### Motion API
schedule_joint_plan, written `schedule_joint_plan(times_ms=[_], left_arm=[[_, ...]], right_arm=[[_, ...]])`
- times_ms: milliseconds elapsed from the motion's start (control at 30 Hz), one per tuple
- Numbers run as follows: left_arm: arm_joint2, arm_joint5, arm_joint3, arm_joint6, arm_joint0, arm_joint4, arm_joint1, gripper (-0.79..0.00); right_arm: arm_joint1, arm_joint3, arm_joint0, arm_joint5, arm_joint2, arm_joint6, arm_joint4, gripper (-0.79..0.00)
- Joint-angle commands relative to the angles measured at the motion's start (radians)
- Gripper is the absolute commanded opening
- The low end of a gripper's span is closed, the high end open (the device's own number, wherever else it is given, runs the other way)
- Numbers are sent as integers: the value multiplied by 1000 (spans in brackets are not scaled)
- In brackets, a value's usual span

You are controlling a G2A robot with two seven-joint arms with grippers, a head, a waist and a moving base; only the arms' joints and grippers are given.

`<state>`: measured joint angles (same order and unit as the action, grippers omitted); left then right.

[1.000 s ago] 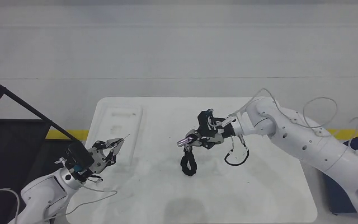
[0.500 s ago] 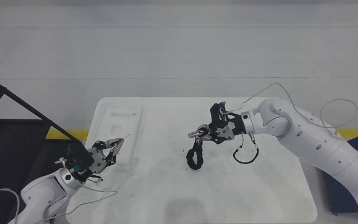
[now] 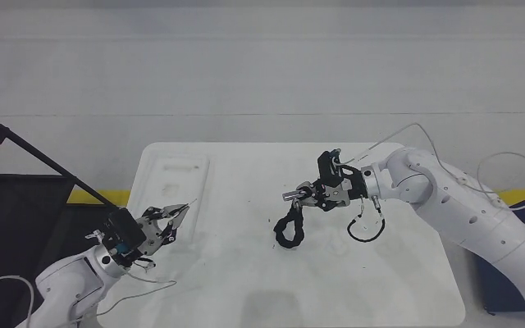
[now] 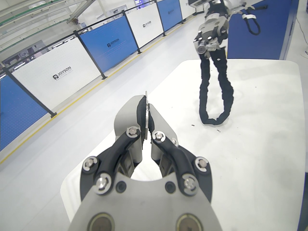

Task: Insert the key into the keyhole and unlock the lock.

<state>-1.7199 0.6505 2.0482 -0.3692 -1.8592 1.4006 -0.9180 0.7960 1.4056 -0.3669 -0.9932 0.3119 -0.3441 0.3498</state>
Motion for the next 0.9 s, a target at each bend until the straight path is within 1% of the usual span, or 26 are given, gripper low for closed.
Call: schedule_joint_plan(times_ms=[0, 67, 167, 200, 267, 367, 500, 633, 800, 867], left_arm=[[42, 30, 0, 9, 25, -1, -1, -785], [93, 85, 2, 40, 64, -14, -1, -785], [140, 151, -9, 85, 117, -54, -1, -785], [164, 191, -20, 108, 143, -90, -1, -785], [190, 231, -34, 141, 181, -132, -2, -785], [246, 288, -74, 198, 256, -183, -4, -785], [323, 358, -148, 234, 354, -258, -10, -785], [401, 362, -203, 250, 429, -356, -11, -785], [480, 362, -259, 298, 533, -448, -7, -785], [507, 362, -272, 302, 558, -475, -7, -785]], right_arm=[[0, 0, 0, 0, 0, 0, 0, -785], [0, 0, 0, 0, 0, 0, 0, -785], [0, 0, 0, 0, 0, 0, 0, -785], [0, 0, 0, 0, 0, 0, 0, -785], [0, 0, 0, 0, 0, 0, 0, -785], [0, 0, 0, 0, 0, 0, 0, -785], [0, 0, 0, 0, 0, 0, 0, -785], [0, 0, 0, 0, 0, 0, 0, -785], [0, 0, 0, 0, 0, 0, 0, -785], [0, 0, 0, 0, 0, 0, 0, -785]])
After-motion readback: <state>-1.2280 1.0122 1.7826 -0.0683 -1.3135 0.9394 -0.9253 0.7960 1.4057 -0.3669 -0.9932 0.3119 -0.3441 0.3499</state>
